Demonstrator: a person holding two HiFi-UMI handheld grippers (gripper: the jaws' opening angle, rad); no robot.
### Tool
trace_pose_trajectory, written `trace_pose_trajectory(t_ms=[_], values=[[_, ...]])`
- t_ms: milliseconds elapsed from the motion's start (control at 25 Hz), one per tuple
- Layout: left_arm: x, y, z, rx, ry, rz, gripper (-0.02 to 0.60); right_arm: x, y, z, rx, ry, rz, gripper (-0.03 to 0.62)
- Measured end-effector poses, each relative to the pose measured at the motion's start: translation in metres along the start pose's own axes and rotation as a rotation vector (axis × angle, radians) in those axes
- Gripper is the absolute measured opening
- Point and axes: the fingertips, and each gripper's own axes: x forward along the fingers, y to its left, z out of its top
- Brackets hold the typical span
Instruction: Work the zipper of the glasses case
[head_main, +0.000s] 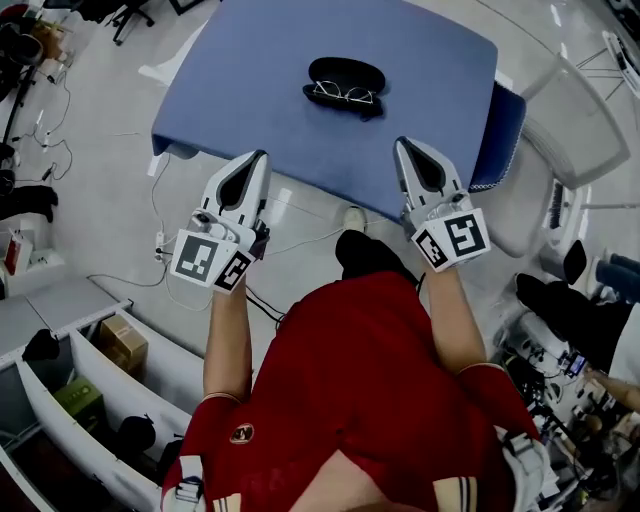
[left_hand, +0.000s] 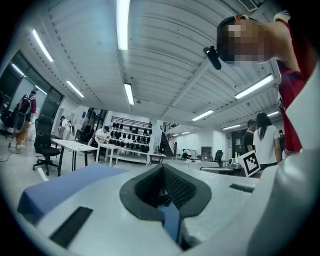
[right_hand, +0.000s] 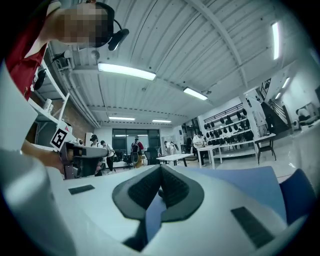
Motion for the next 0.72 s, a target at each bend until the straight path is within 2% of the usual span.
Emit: trace_pose_trajectory(t_ms=[280, 520, 720], values=[[0.080, 0.046, -0.002, 0.035, 0.048, -0.021, 0.008, 0.055, -0.048, -0.005, 0.016, 0.025, 0.003, -0.008], [0.131, 0.063, -0.012, 0.077, 0.104, -0.058, 0.008, 0.082, -0.074, -0.008, 0.019, 0.048, 0.009, -0.008], [0.160, 0.076, -0.022, 0.118, 0.160, -0.113, 0.008, 0.094, -0.085, -0.016, 0.034, 0.071, -0.025, -0.007]])
